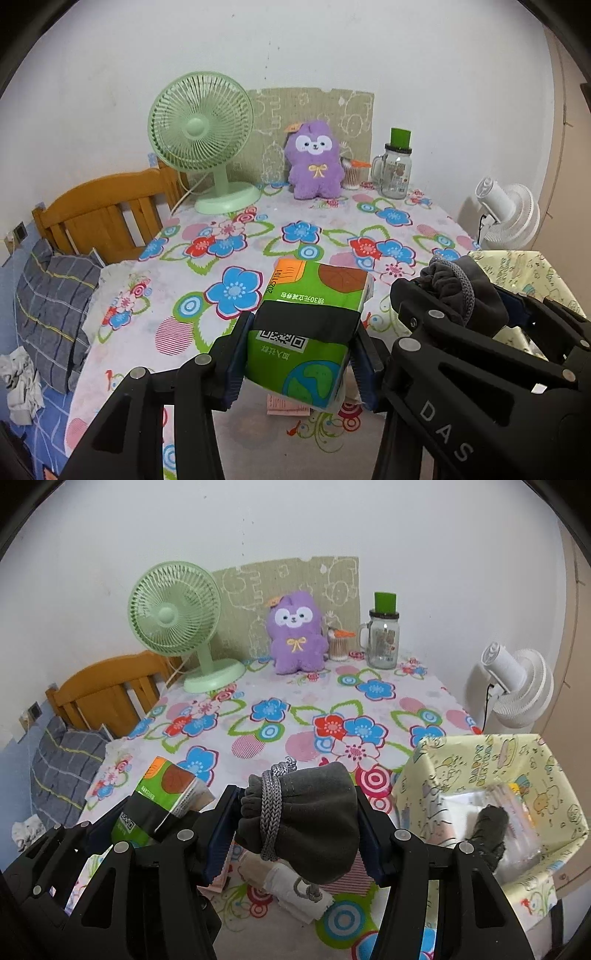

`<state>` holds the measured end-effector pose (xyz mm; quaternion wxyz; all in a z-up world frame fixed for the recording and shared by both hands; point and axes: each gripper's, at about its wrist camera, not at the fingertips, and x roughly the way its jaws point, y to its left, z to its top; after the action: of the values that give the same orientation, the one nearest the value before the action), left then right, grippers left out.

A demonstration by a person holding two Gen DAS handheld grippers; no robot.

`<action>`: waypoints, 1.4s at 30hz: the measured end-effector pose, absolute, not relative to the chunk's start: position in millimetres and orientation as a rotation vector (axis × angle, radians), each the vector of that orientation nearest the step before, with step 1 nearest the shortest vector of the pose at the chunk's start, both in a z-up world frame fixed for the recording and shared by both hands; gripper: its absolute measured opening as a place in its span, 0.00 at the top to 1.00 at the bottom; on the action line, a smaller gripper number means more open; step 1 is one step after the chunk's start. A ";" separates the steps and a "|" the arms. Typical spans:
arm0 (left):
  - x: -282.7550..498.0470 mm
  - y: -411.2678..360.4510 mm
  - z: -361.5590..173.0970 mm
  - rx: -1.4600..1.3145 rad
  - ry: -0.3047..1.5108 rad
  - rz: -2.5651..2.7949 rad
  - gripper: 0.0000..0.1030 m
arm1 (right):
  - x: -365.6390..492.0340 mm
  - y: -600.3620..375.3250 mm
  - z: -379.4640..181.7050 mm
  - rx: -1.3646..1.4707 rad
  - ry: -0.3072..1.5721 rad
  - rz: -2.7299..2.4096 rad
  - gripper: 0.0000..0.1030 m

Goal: Organize soft objects
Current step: 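Move both tools to the bin, carrying the grey pouch and tissue pack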

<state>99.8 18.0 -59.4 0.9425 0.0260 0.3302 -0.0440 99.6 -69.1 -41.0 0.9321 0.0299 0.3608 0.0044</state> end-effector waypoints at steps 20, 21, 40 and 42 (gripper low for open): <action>57.0 -5.6 -8.5 0.061 0.561 -0.104 0.51 | 55.4 -90.4 20.3 0.045 0.627 0.017 0.40; 55.3 -8.4 -6.8 0.062 0.556 -0.108 0.51 | 54.7 -92.2 21.8 0.045 0.623 0.016 0.40; 54.4 -81.0 -0.9 0.071 0.536 -0.211 0.50 | 45.1 -168.7 31.7 0.032 0.598 -0.095 0.40; 54.8 -90.1 -0.6 0.076 0.535 -0.218 0.50 | 45.0 -177.3 31.9 0.033 0.595 -0.101 0.40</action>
<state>54.8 -90.1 -0.6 0.9579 0.0374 0.2636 -0.1076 45.0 -177.3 31.9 0.9547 0.0164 0.2930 -0.0495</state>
